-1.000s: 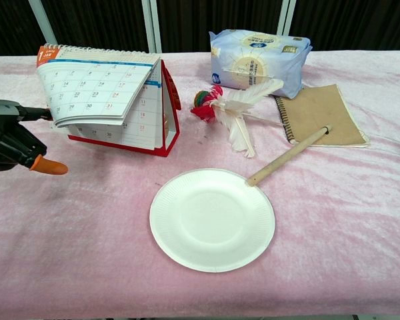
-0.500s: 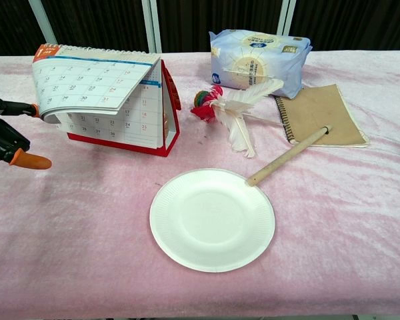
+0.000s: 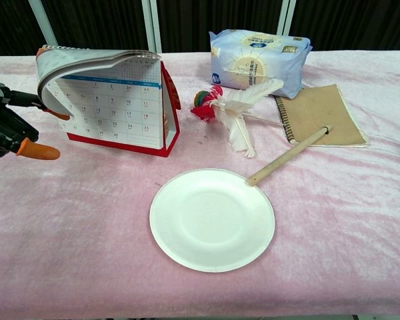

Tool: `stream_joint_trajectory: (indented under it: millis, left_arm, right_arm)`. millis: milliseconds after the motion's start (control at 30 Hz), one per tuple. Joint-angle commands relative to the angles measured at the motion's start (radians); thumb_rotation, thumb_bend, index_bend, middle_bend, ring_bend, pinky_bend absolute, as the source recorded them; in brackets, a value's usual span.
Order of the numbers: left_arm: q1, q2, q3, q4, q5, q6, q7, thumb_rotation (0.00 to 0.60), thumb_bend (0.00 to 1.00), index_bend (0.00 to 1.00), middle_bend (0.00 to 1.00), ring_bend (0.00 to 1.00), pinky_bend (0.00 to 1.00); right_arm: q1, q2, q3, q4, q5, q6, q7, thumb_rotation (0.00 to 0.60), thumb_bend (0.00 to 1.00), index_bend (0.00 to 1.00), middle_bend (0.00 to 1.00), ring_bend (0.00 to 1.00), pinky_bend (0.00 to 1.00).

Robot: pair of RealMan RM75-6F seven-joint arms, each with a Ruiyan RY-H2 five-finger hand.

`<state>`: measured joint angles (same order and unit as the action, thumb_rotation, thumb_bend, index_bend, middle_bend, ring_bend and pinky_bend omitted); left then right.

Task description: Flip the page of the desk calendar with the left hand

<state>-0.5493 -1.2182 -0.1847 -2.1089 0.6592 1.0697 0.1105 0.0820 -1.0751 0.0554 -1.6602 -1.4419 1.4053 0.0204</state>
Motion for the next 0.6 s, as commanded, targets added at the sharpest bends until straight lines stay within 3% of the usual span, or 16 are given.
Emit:
stream_joint_trajectory:
  millis: [33,600]
  left_arm:
    - [0.003,0.001,0.000,-0.015,0.046,0.019,0.006,0.600,0.18,0.24,0.83,0.87,0.86]
    - [0.005,-0.009,-0.008,-0.028,0.190,0.091,0.040,0.600,0.18,0.24,0.80,0.85,0.85]
  right_arm:
    - [0.000,0.000,0.000,0.000,0.000,0.000,0.000,0.600,0.10,0.00,0.00,0.00,0.07]
    - [0.000,0.001,0.000,-0.002,0.002,-0.002,0.000,0.600,0.10,0.00,0.00,0.00,0.07]
